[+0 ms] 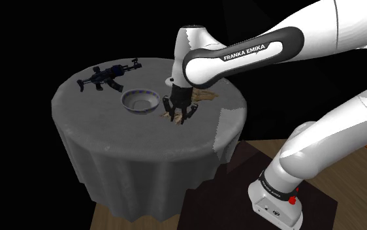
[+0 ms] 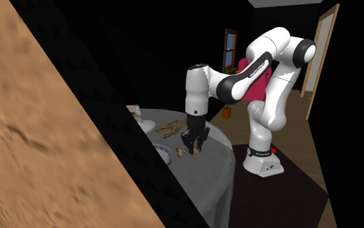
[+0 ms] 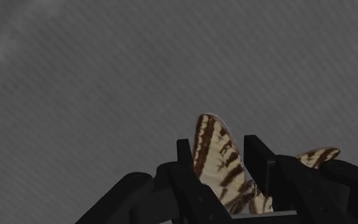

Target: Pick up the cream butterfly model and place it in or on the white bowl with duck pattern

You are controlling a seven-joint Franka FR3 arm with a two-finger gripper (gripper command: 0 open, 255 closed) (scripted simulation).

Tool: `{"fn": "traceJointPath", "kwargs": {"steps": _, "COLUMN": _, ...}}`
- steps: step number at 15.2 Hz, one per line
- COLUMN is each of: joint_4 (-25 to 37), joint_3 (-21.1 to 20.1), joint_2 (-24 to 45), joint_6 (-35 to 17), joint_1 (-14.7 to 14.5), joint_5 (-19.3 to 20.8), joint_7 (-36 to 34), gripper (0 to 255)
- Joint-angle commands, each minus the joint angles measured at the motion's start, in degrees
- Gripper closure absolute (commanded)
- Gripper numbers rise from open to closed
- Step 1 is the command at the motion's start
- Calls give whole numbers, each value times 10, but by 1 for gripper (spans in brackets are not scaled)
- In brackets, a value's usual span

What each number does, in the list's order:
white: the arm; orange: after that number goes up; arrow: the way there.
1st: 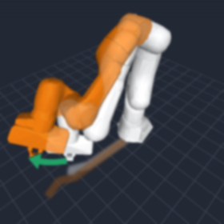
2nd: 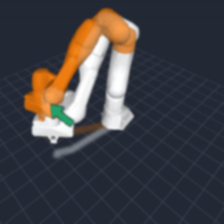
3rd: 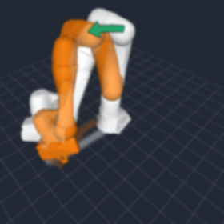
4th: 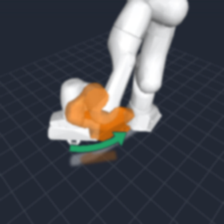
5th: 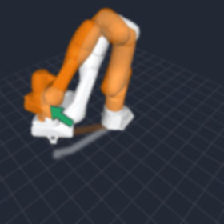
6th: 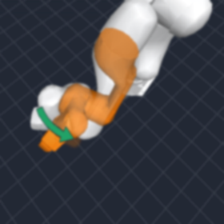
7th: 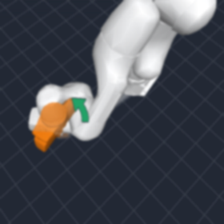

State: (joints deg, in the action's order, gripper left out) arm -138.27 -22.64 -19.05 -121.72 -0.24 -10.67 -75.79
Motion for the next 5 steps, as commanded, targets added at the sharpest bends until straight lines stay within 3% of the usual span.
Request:
{"fn": "traceJointPath", "kwargs": {"steps": 1, "joint_4": 9, "joint_3": 3, "joint_2": -6, "joint_6": 16, "joint_1": 0, "joint_5": 0, "joint_7": 1, "gripper": 255}}
{"fn": "traceJointPath", "kwargs": {"steps": 5, "joint_4": 31, "joint_3": 7, "joint_2": -17, "joint_6": 49, "joint_1": 0, "joint_5": 0, "joint_7": 1, "gripper": 255}}
